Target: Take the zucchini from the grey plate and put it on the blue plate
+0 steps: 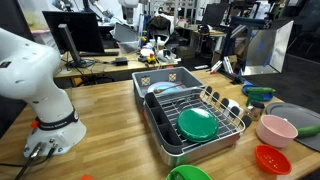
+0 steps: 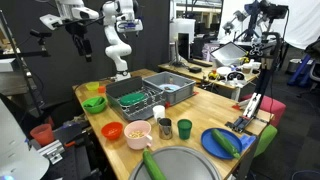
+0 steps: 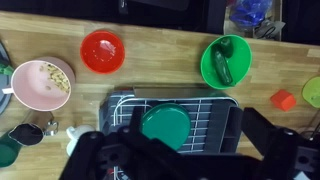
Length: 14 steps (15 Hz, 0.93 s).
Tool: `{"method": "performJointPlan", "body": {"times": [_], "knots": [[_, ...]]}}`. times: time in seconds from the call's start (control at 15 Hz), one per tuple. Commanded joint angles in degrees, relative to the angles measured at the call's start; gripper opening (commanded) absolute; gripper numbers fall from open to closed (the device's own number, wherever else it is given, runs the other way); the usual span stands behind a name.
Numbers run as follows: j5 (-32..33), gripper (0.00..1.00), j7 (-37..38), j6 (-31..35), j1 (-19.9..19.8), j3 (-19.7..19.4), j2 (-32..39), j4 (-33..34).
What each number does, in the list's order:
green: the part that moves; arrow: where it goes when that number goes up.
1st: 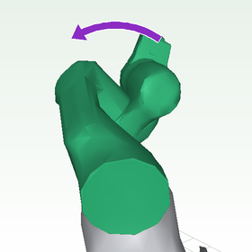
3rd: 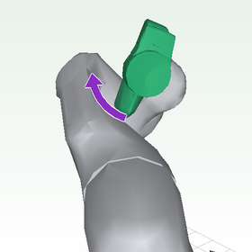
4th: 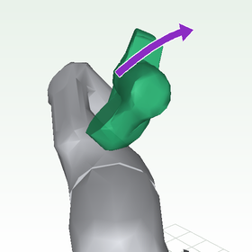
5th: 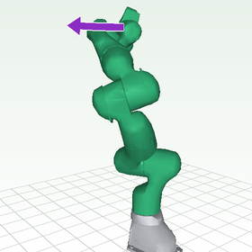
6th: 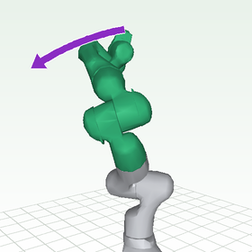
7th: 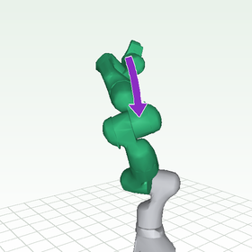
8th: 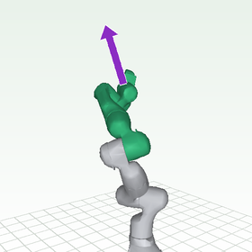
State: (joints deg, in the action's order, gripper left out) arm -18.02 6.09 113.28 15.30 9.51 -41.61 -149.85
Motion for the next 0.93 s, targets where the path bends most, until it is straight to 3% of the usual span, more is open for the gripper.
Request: {"method": "performJointPlan", "body": {"times": [0.0,0.73,0.87], "knots": [[-0.3,1.00,-0.3,-0.3,-0.6,0.5,0.0,0.1],[-0.3,1.00,-0.3,-0.3,-0.6,0.5,0.0,0.1],[0.7,1.00,2.1,0.3,-2.3,0.9,-0.1,-0.2]]}}
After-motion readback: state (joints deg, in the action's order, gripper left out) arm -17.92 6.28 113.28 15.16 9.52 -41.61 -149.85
